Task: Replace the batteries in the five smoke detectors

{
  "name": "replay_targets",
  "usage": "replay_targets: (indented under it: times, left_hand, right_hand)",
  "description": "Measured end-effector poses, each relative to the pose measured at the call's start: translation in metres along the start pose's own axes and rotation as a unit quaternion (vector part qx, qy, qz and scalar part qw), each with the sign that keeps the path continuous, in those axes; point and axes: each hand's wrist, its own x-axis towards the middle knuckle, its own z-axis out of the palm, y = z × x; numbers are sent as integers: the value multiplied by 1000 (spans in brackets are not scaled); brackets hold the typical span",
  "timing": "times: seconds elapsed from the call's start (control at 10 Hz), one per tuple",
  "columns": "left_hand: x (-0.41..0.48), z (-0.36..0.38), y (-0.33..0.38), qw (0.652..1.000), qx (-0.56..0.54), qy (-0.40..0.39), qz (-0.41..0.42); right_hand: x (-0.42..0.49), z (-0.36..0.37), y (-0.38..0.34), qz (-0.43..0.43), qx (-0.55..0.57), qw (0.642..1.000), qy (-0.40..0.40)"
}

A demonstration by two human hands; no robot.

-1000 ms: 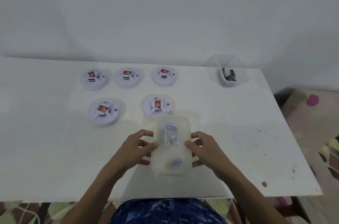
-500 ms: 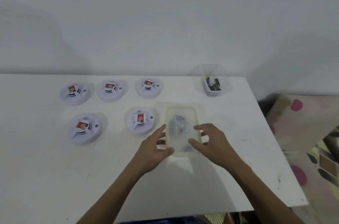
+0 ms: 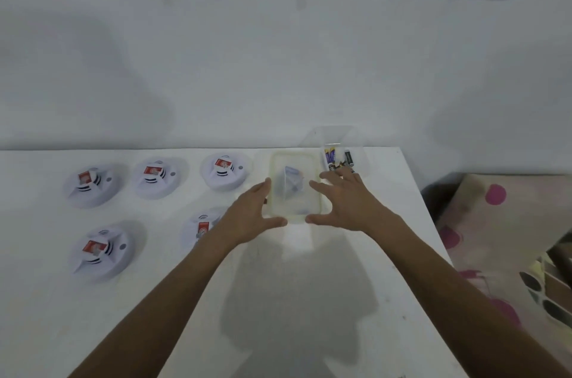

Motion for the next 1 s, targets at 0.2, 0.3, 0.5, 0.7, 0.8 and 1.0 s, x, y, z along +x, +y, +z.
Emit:
replay_targets:
  times: [0.2,0.3,0.5,0.7,0.8,1.0]
  left_hand:
    - [43,-2,-2,999,42,34,8]
    - [60,-5,-1,998,48,35,5]
    - [82,-9,0,998,59,23,3]
    - [85,-9,1,997,73,10,19]
    - [85,-12,4,995,96,-2,16]
    - [81,-16,3,994,111,-2,8]
  right_hand:
    - [41,-9,25,-10,-12,1000,0]
    - [55,-13,33,-10,-15,1000,1]
    - [73,-17,40,2,-5,1000,1]
    - [73,-12,38,15,5,1000,10]
    - [71,-15,35,31,26,999,-4]
    - [63,-22,27,68,99,993,2]
